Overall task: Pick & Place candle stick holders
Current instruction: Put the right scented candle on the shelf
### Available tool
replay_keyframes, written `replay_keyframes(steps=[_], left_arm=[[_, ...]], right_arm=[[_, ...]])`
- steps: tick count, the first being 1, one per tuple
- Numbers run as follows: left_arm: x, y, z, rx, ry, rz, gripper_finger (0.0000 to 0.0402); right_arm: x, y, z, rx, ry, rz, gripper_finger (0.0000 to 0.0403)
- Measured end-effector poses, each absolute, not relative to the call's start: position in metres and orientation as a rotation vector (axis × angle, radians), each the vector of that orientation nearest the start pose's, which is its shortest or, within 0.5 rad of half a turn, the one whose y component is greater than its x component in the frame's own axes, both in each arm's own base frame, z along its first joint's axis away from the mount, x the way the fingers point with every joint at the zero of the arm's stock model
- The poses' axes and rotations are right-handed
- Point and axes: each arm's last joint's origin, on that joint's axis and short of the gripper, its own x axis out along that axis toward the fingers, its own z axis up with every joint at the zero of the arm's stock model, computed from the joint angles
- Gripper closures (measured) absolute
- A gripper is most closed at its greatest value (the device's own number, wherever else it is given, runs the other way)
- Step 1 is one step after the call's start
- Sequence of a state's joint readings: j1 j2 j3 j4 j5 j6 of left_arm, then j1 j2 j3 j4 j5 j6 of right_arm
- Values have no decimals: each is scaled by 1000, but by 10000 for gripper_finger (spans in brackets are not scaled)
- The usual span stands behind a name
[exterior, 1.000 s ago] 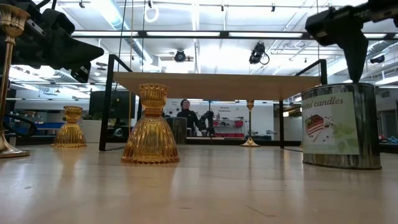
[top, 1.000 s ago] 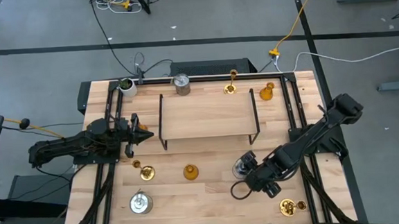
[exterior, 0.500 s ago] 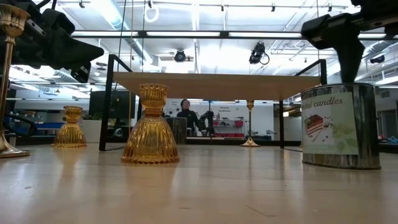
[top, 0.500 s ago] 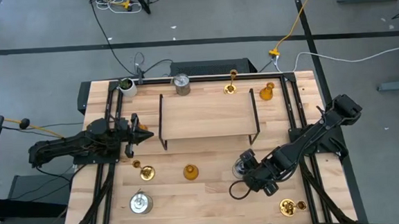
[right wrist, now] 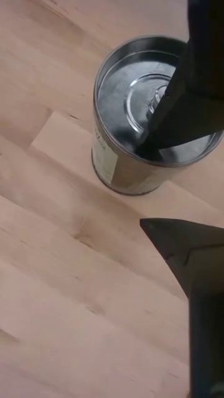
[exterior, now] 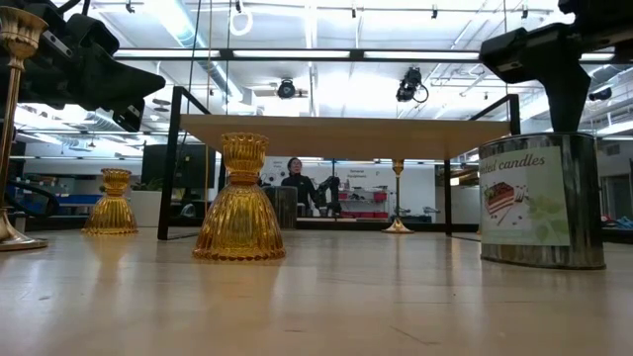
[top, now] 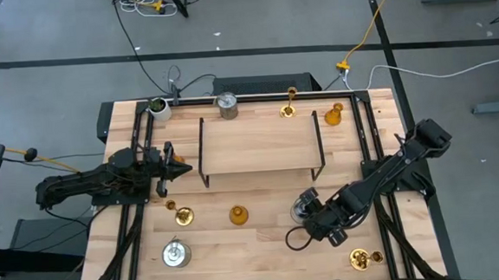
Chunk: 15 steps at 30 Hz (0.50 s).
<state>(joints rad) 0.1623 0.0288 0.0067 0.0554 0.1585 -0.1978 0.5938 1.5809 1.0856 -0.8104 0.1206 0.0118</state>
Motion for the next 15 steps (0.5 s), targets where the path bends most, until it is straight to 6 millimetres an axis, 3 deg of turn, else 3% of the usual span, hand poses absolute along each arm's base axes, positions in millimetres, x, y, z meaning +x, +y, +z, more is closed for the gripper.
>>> replay_keyframes(steps=[15], left_arm=[[98, 11, 169, -193, -33, 0, 394]], right_arm=[[246, 160, 209, -479, 1226, 346, 249]])
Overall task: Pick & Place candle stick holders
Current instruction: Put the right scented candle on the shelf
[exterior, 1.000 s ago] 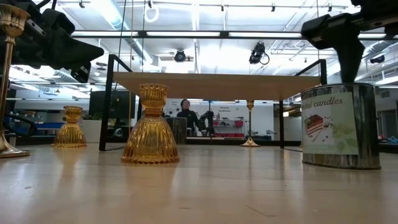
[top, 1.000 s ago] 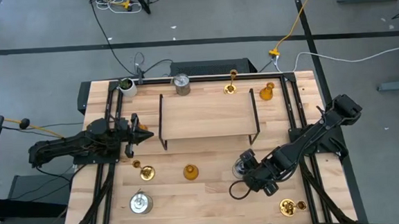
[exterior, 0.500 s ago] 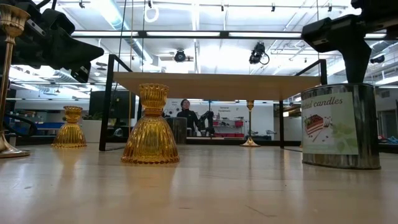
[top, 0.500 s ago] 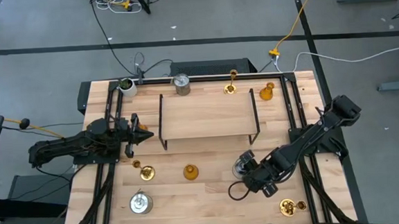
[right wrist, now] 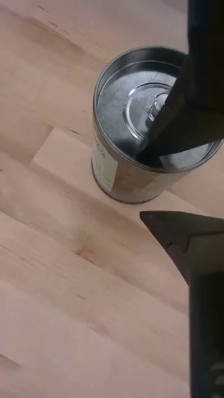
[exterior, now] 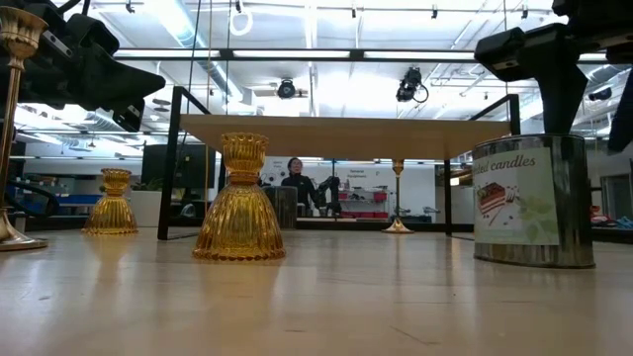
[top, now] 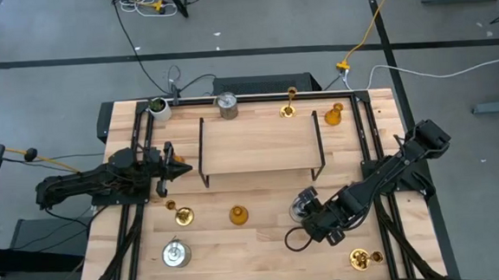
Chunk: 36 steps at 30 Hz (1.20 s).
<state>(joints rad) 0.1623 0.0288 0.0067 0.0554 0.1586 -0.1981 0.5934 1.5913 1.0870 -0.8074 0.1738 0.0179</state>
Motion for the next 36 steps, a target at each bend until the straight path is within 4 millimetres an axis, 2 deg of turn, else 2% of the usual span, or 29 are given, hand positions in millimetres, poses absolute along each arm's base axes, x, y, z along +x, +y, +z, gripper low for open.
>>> replay_keyframes(steps=[18, 36], left_arm=[[98, 11, 169, -192, -33, 0, 394], [98, 11, 169, -192, -33, 0, 394]], right_arm=[[246, 160, 209, -479, 1226, 346, 321], [246, 160, 208, -489, 1223, 334, 354]])
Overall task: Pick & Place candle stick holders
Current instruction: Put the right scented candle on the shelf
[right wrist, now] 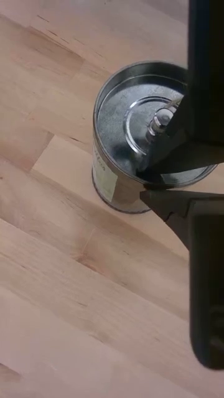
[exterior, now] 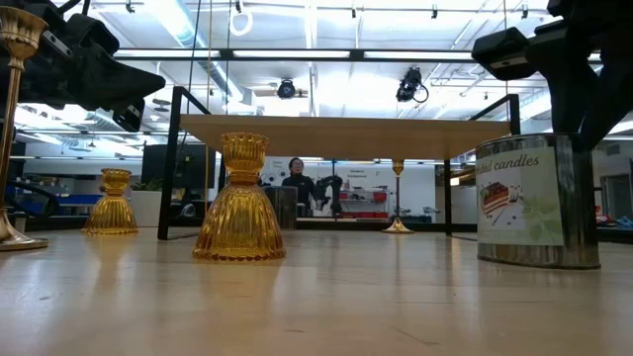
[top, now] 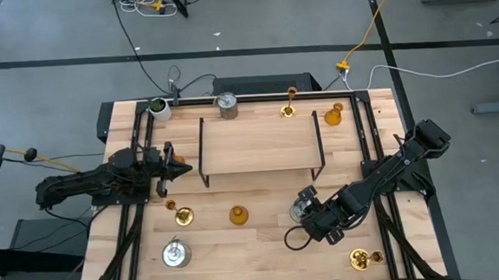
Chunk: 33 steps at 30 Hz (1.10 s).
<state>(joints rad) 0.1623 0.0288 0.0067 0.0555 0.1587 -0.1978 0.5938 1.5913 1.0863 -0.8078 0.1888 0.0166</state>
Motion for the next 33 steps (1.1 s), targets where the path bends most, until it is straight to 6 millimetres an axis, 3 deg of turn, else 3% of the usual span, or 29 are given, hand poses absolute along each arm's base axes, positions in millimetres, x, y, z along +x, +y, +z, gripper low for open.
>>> replay_keyframes(steps=[14, 21, 33], left_arm=[[98, 11, 169, -193, -34, 0, 394], [98, 11, 169, -193, -33, 1, 394], [98, 11, 169, -193, -33, 0, 394]], right_arm=[[246, 160, 208, -495, 1223, 339, 365], [246, 160, 208, -480, 1230, 358, 397], [245, 161, 208, -469, 1237, 380, 402]])
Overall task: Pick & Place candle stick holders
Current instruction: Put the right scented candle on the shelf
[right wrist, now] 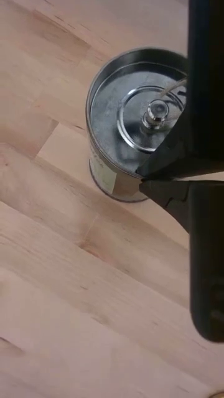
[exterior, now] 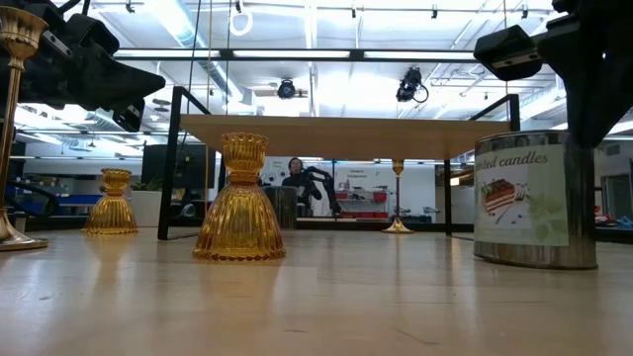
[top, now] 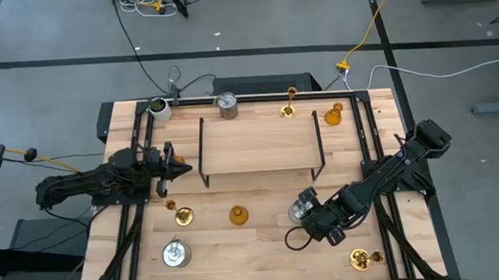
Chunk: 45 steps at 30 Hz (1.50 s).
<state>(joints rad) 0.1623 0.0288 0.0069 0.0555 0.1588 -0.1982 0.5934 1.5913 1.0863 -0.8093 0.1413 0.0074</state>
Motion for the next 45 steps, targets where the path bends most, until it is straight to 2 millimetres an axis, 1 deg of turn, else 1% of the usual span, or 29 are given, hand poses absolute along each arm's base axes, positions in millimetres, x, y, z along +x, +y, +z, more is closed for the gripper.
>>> replay_keyframes(steps=[6, 10, 14, 25, 35, 45], left_arm=[[98, 11, 169, -193, -33, 1, 394], [98, 11, 169, -192, -33, 0, 394], [98, 11, 169, -192, -33, 0, 394], [98, 11, 169, -192, -34, 0, 394], [98, 11, 169, -193, -33, 1, 394], [98, 11, 169, -193, -33, 1, 394]], right_arm=[[244, 160, 210, -465, 1234, 383, 402], [244, 160, 216, -475, 1251, 378, 403], [246, 160, 223, -481, 1227, 377, 403], [249, 161, 233, -493, 1212, 373, 402], [253, 163, 257, -511, 1181, 390, 402], [253, 163, 259, -509, 1178, 380, 402]])
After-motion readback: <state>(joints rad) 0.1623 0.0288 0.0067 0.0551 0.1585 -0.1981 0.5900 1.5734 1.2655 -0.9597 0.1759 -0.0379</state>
